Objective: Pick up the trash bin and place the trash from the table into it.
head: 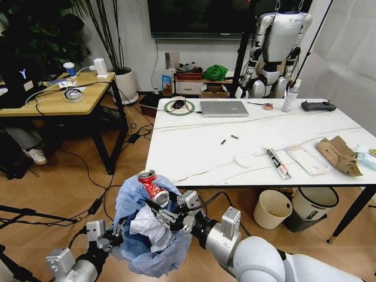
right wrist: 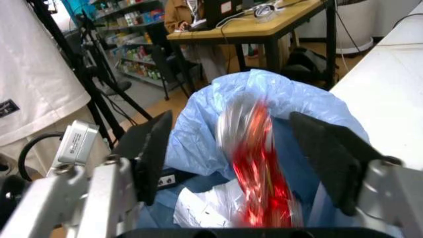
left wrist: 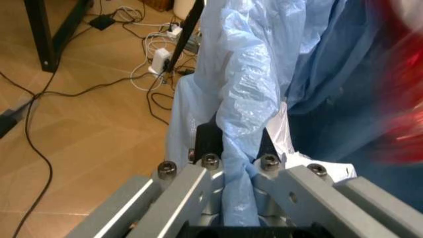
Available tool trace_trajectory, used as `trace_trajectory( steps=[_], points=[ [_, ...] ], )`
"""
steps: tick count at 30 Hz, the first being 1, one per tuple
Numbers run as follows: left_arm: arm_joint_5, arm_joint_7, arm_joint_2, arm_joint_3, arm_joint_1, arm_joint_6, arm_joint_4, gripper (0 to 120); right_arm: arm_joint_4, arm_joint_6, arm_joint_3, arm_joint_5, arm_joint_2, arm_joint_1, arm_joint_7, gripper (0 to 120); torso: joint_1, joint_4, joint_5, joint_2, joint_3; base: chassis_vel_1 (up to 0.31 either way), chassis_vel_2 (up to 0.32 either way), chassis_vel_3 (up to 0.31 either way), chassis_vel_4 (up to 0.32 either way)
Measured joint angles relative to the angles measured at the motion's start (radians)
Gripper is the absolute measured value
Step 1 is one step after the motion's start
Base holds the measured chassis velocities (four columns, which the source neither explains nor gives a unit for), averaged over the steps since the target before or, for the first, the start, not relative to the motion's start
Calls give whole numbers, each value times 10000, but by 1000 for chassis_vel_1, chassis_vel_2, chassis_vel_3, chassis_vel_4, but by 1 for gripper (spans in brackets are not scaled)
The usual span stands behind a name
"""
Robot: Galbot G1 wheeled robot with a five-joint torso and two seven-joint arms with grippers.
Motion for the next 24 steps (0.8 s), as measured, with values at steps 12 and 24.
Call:
trace_trajectory(
  steps=[12, 24],
  points=[
    [1, -12, -16, 65, -74, 11, 67, 0, -51, 26, -14, -113, 41, 49, 121, 100, 0, 0, 0, 0, 0, 0, 0, 0, 0],
    [-38, 82, 173, 264, -115, 11, 59, 0, -1449, -485, 4420, 1411, 715, -402, -2894, 100, 1, 1, 3, 0, 1, 0, 0, 0, 0]
  ],
)
